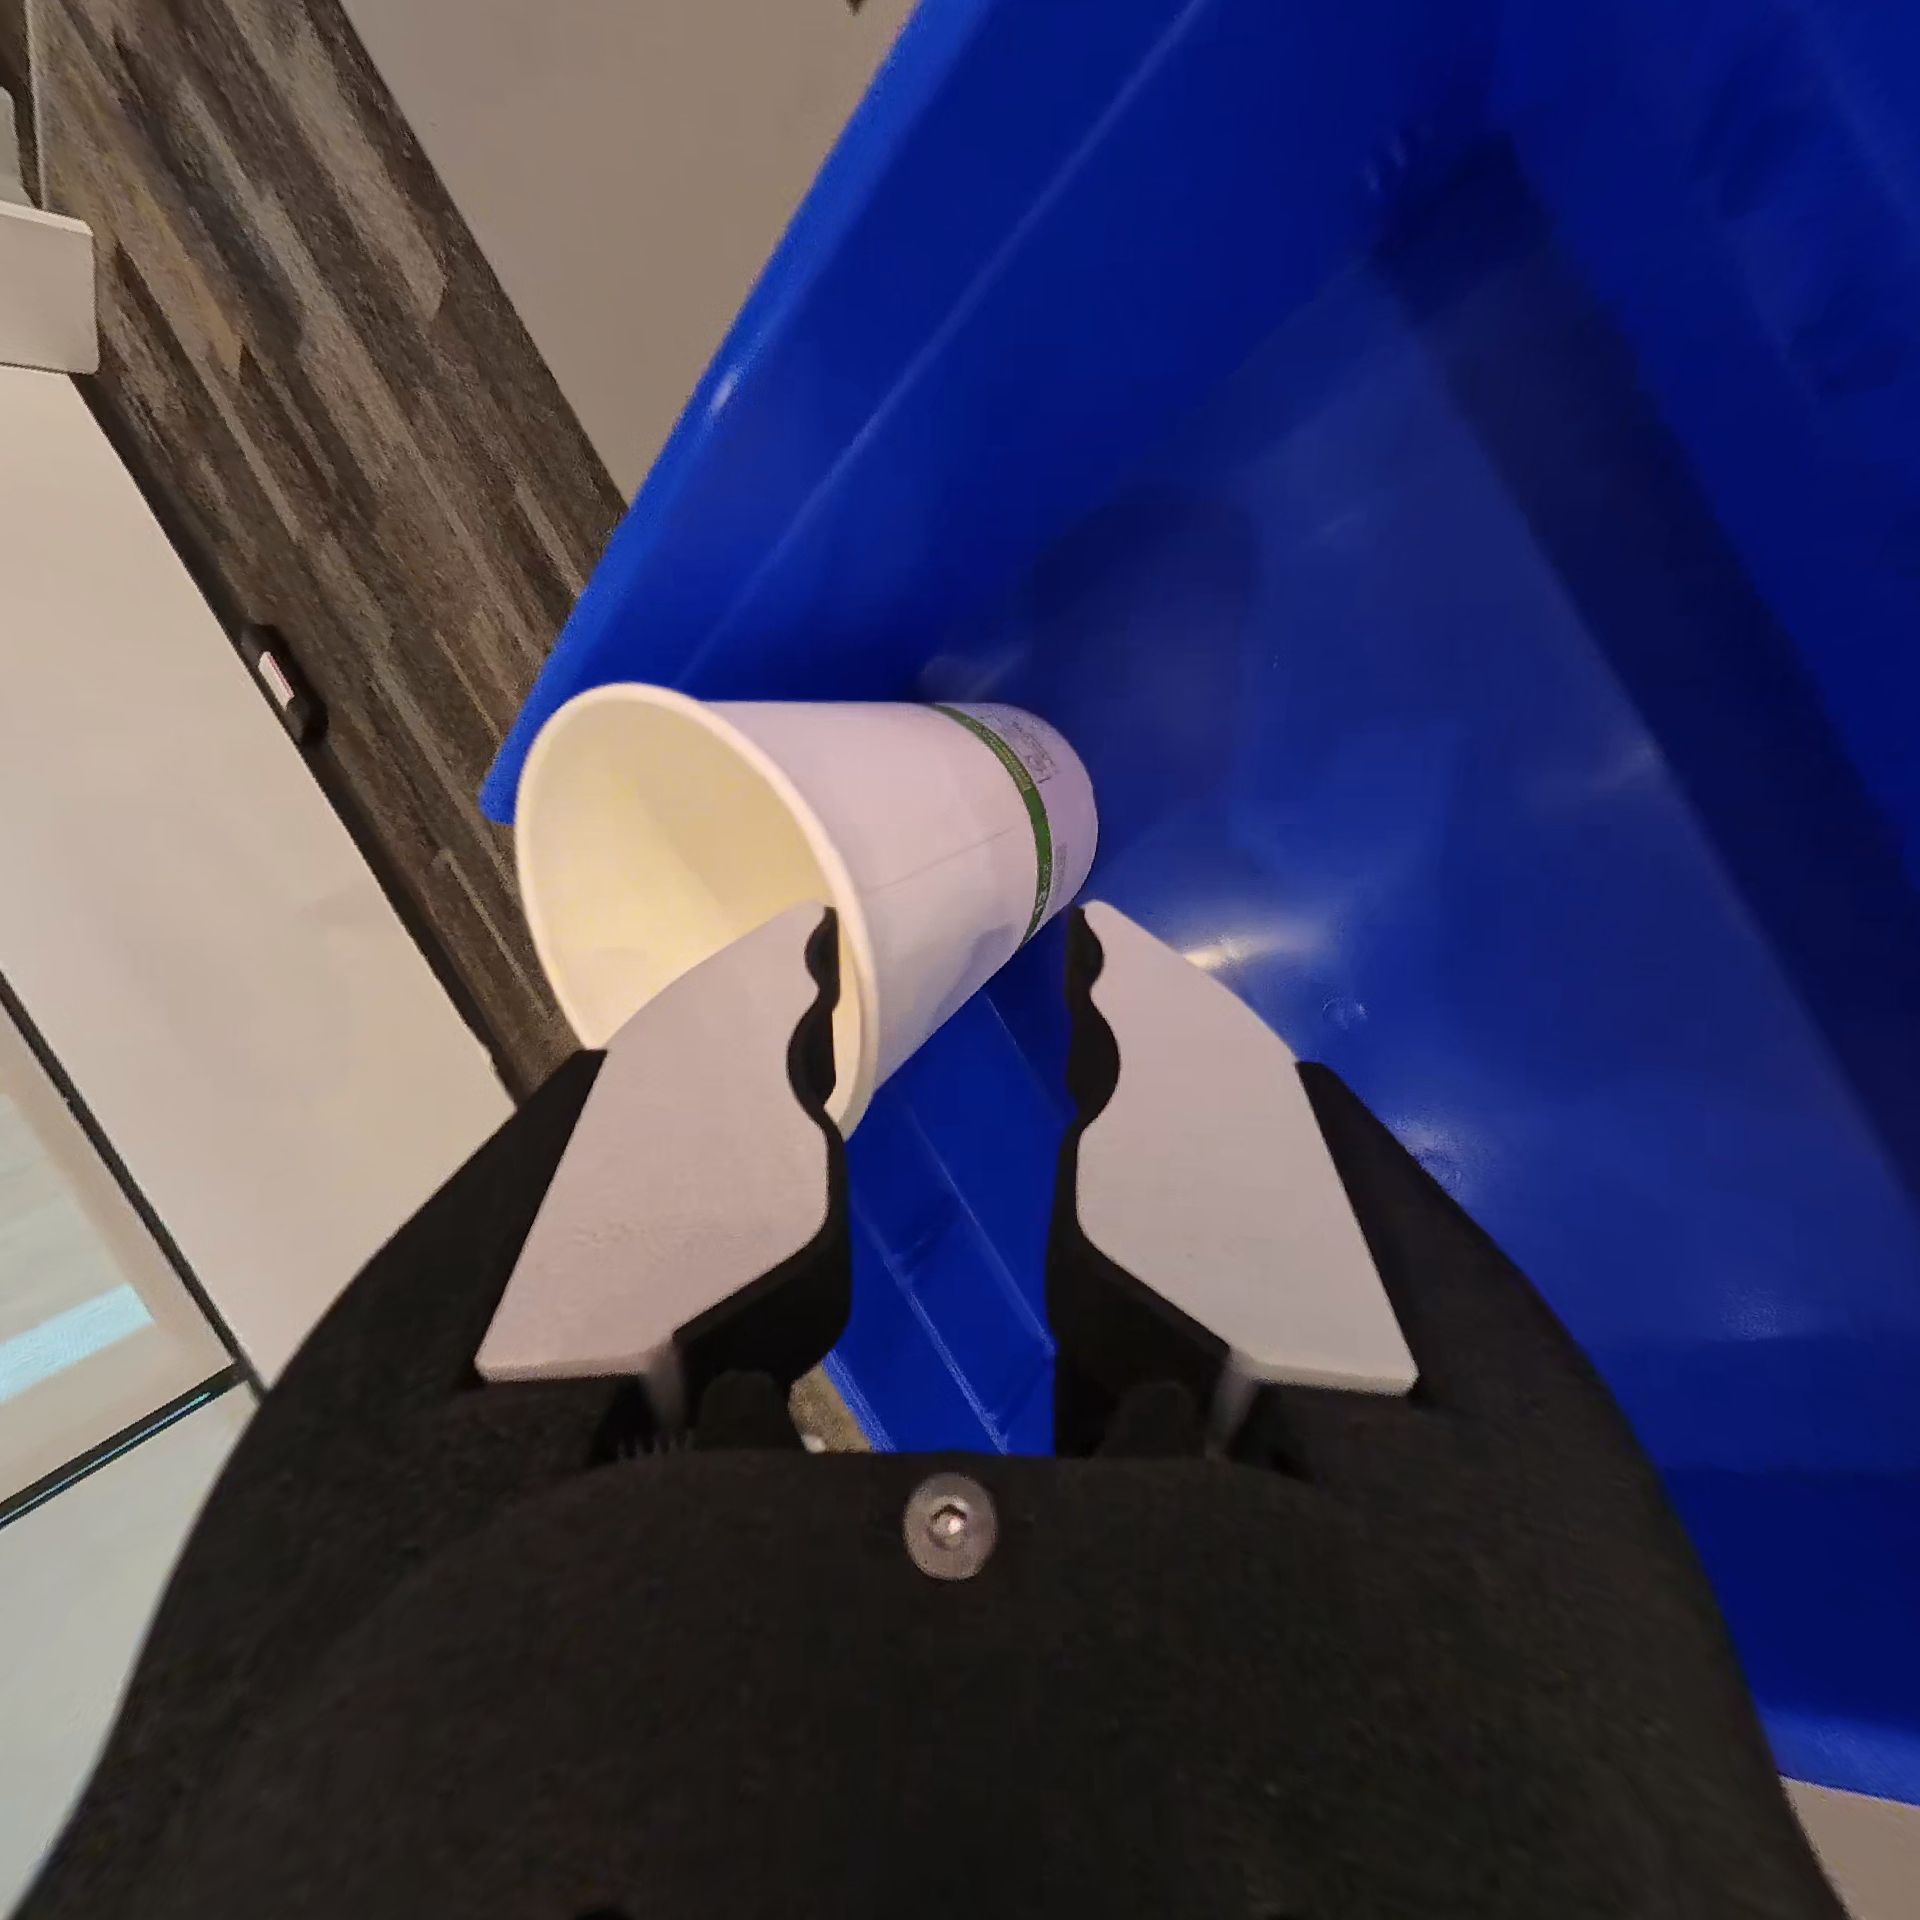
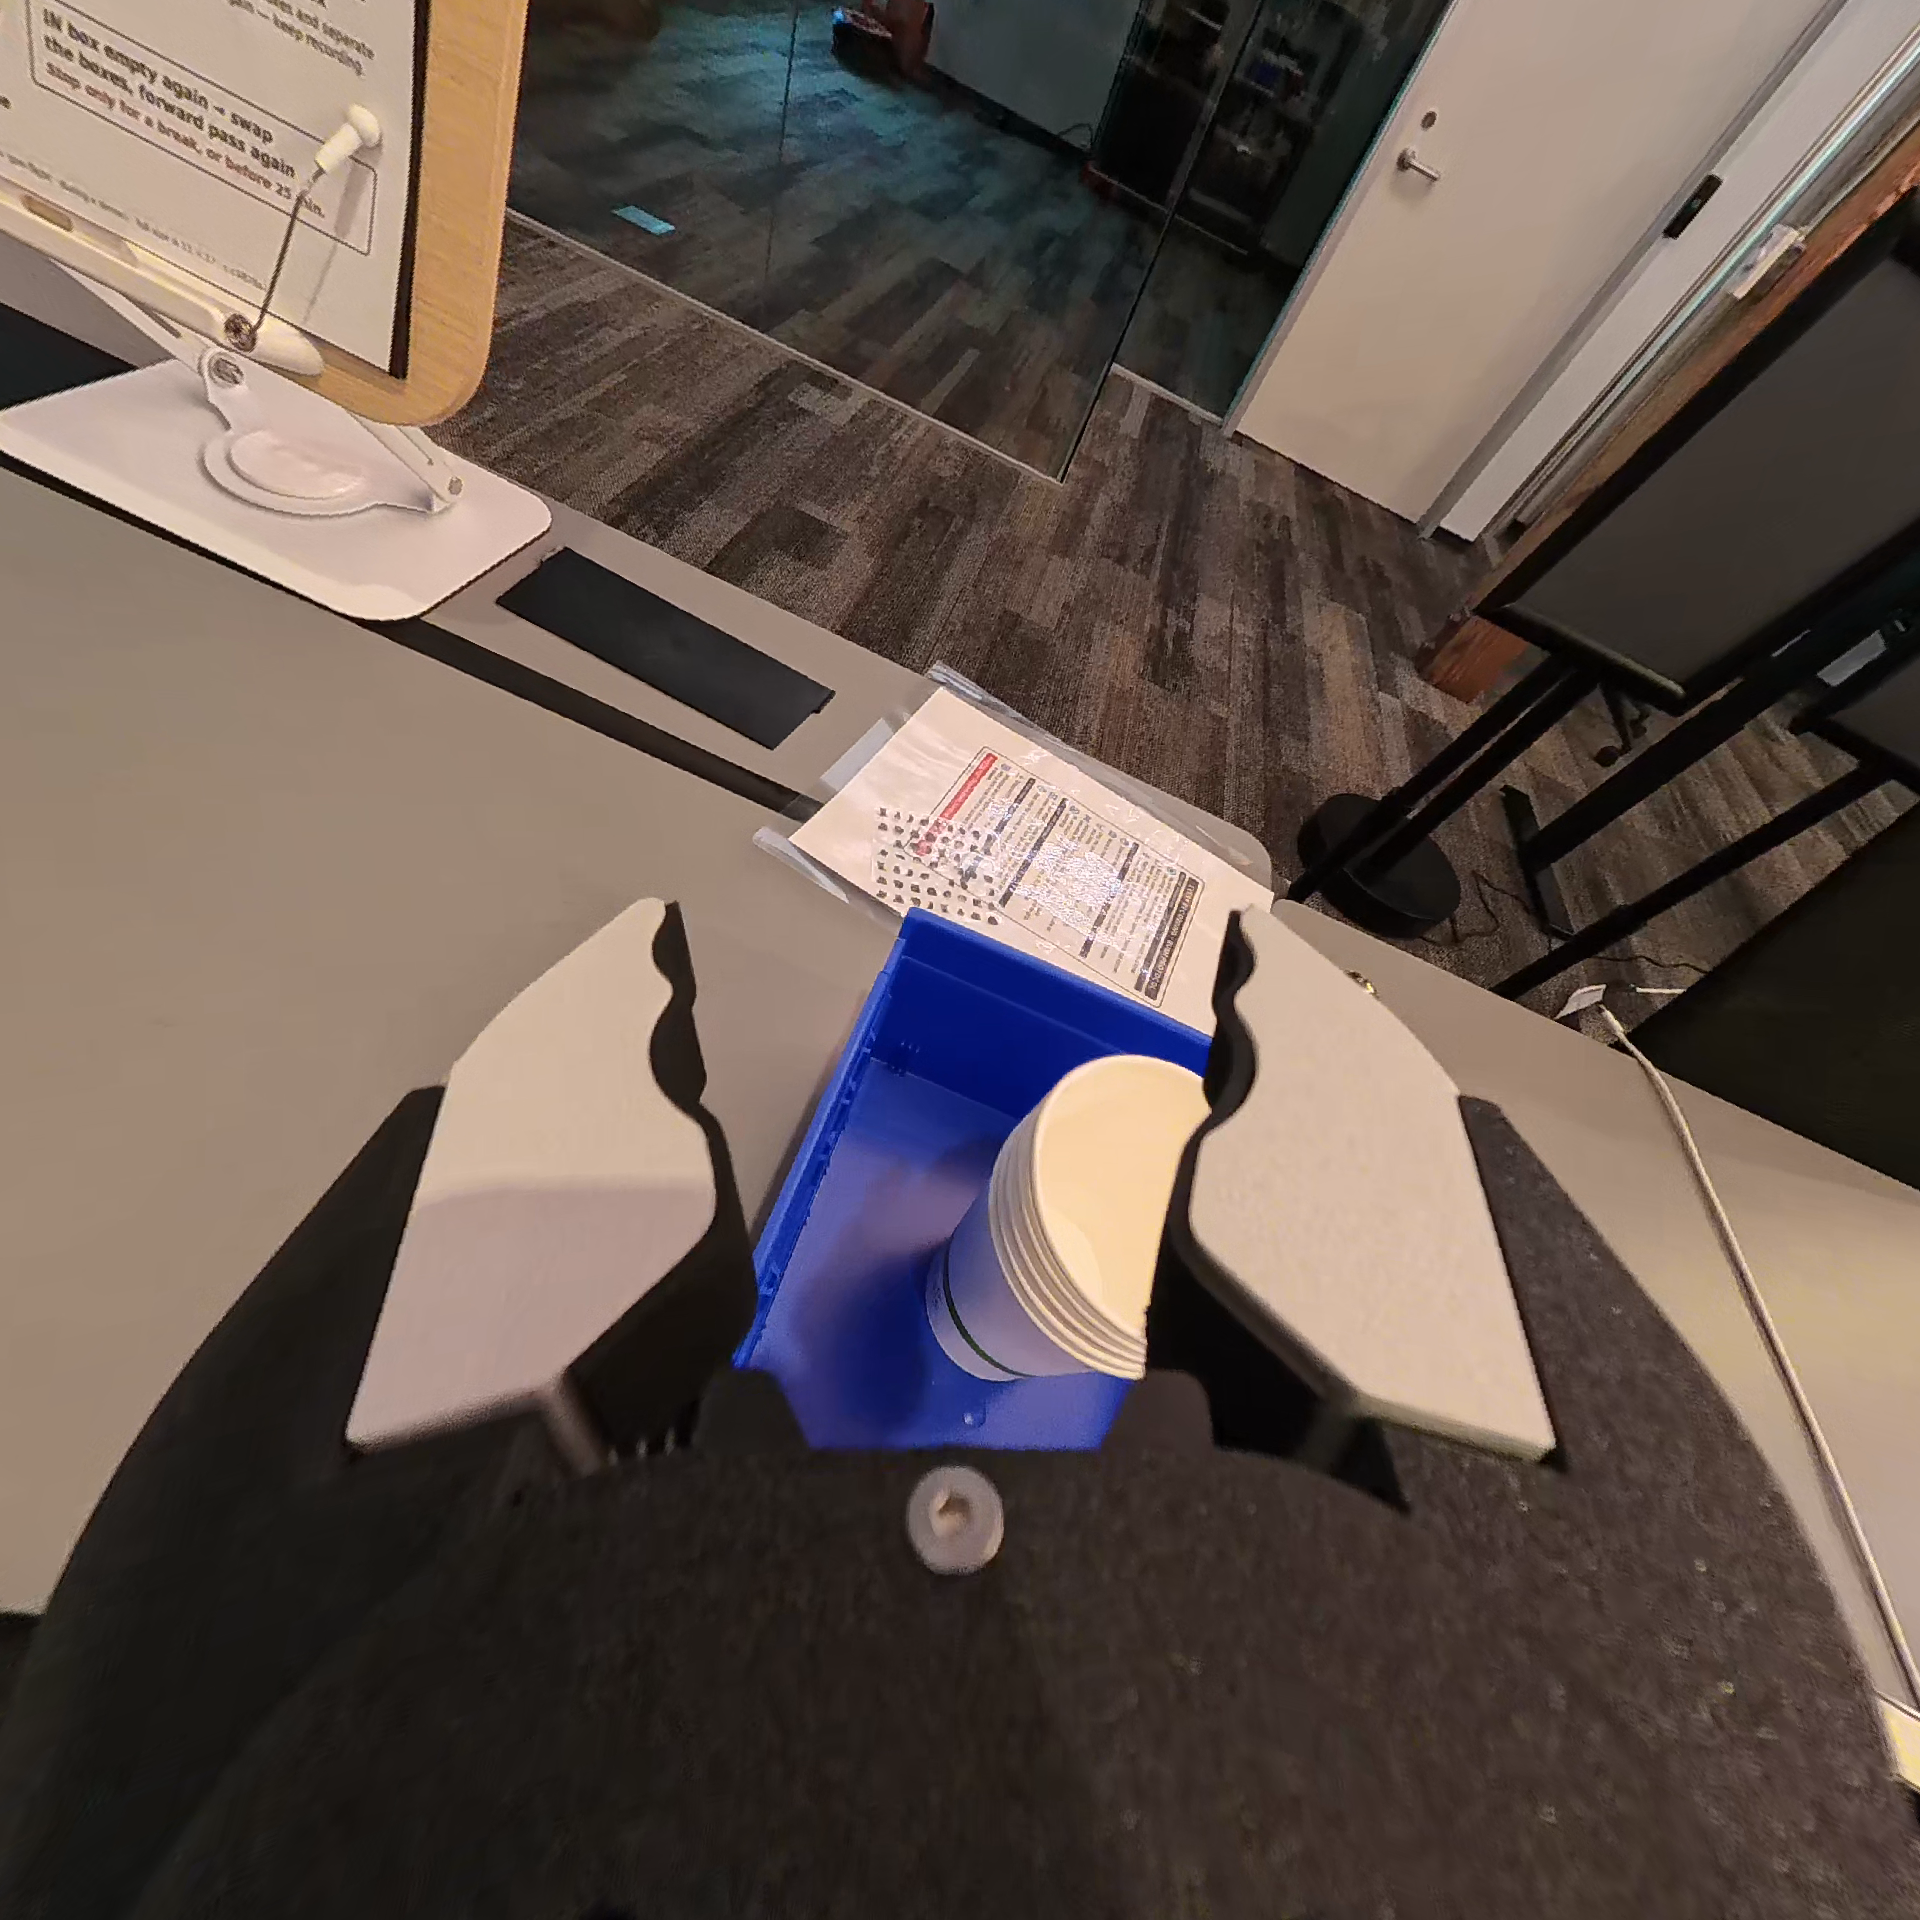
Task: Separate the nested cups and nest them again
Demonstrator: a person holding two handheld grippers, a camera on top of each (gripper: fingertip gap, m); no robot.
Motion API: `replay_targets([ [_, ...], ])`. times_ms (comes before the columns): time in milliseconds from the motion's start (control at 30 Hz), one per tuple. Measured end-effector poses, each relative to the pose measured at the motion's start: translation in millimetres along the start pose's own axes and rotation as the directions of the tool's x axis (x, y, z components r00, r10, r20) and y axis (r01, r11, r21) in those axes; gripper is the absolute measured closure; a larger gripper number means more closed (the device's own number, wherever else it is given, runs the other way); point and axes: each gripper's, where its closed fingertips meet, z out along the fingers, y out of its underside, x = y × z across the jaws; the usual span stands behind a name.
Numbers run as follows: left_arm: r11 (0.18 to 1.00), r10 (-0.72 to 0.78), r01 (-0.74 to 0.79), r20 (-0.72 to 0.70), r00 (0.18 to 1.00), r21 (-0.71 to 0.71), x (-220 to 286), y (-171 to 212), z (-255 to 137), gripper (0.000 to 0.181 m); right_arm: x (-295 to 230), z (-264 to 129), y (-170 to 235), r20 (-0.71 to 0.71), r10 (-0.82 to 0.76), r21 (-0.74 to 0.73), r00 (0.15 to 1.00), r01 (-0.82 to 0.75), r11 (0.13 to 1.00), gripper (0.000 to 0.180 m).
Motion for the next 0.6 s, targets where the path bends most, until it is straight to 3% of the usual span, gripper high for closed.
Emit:
replay_targets([
  [333, 0.999, 0.024, -0.025, -0.041, 0.999, -0.031, 15.8, 6.7, 0.0, 0.181, -5.3, 7.6, 3.3, 0.016, -0.021, -0.030, 1.000, 0.021, 0.999, 0.086],
  [467, 0.999, 0.032, -0.032, -0.050, 0.998, -0.007, 22.6, 13.1, -13.5, 0.181, -5.1, 7.4, 2.5, 0.029, -0.002, -0.013, 1.000, 0.002, 1.000, 0.086],
  [600, 0.997, 0.032, -0.030, -0.026, 0.999, 0.076, 18.1, 11.3, -51.9, 0.181, -9.0, 5.3, -5.5, 0.050, 0.004, 0.029, 0.999, -0.005, 1.000, 0.086],
])
